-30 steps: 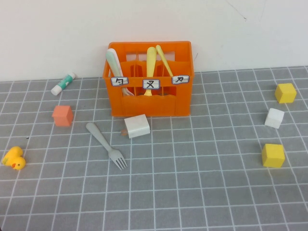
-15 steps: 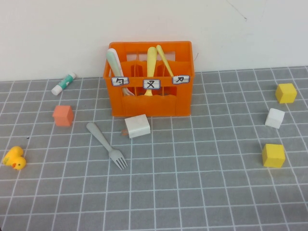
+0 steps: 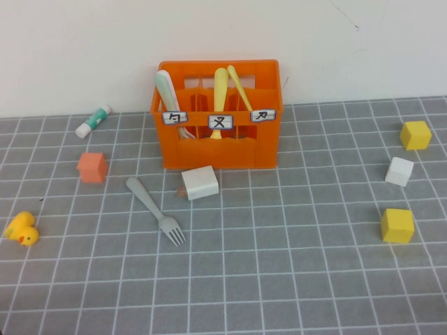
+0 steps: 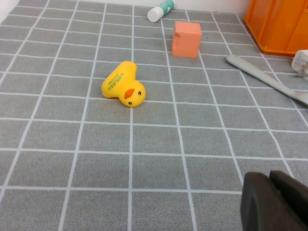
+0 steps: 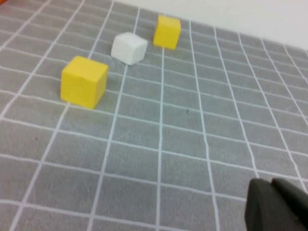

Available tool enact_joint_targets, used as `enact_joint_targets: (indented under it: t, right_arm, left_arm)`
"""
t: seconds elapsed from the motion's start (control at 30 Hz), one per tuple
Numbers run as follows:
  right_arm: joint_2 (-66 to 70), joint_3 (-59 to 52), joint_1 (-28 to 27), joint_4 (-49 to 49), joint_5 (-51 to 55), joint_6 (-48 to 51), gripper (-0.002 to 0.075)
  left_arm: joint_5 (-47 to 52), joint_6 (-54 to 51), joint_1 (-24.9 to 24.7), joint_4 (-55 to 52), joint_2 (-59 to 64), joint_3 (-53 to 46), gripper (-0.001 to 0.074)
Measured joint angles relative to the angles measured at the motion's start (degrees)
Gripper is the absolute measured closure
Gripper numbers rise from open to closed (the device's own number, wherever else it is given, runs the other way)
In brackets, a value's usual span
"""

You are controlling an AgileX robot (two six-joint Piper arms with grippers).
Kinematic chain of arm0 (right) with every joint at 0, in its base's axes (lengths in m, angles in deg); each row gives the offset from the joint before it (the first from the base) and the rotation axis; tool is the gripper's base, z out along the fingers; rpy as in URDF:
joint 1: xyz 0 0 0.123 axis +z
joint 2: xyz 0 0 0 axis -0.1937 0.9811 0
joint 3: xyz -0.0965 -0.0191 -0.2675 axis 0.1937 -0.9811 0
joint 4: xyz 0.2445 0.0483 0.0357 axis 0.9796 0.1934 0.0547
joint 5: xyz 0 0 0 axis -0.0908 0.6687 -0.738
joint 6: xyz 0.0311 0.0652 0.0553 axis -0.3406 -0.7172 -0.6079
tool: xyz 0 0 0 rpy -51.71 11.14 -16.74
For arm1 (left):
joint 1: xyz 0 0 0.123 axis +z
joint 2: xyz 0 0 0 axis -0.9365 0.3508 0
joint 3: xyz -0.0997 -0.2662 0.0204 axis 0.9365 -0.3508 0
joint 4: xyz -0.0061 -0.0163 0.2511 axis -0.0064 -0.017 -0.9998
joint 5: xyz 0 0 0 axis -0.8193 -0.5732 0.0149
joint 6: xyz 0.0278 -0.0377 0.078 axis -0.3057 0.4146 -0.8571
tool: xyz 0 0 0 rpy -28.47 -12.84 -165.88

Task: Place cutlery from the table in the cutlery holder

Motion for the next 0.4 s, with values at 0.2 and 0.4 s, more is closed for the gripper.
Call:
enact_joint_targets:
  t: [0.2,0.4]
  right_arm:
    - [0.0,0.1,-0.1,-1.2,0.7,-4.2,0.0727]
    - [0.0,0.1,-0.1,-2.0,0.9,-6.4,0.0727]
  left_arm:
    - [0.0,0.0,0.0,0.0,0.0,0.0,0.0736]
    - [0.0,0.0,0.0,0.0,0.0,0.0,0.0736]
